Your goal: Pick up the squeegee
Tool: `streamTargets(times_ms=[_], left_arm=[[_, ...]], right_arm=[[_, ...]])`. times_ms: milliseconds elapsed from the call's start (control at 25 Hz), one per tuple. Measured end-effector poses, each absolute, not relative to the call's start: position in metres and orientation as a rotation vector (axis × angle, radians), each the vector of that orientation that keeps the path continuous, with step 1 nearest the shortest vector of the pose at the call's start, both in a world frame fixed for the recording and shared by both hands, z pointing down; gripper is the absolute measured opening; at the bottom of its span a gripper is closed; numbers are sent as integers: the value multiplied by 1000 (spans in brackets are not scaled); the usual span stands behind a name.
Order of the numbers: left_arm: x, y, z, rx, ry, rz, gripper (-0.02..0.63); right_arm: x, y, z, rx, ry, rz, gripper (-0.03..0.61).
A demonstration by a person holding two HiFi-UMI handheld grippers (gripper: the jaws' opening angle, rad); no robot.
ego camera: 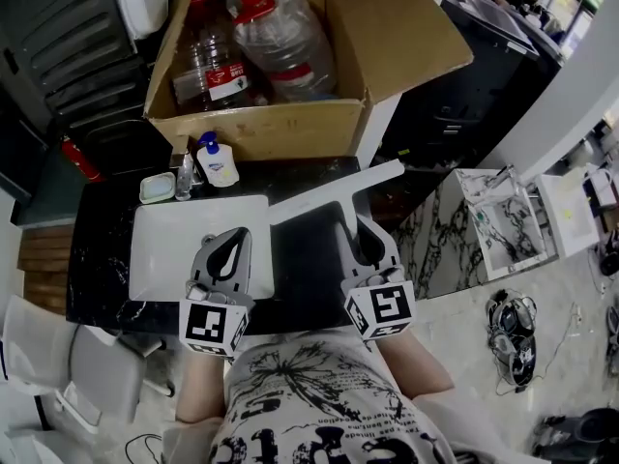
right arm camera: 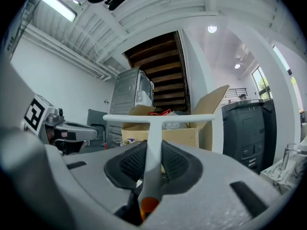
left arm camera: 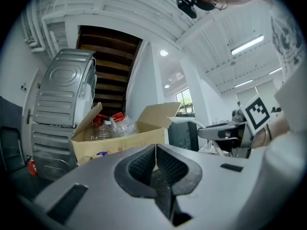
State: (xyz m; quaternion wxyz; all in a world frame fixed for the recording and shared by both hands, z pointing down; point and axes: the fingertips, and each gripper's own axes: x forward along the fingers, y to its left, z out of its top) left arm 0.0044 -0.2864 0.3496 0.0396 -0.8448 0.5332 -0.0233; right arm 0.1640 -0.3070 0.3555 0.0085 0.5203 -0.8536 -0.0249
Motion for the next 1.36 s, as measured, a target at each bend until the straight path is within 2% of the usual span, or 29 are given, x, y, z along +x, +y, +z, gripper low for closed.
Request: streamTargets(times_ms=[1360], left_arm=[[8, -267, 341, -2546, 1697, -99, 12]], right_arm=[[172, -294, 372, 1647, -2611, 30, 71]])
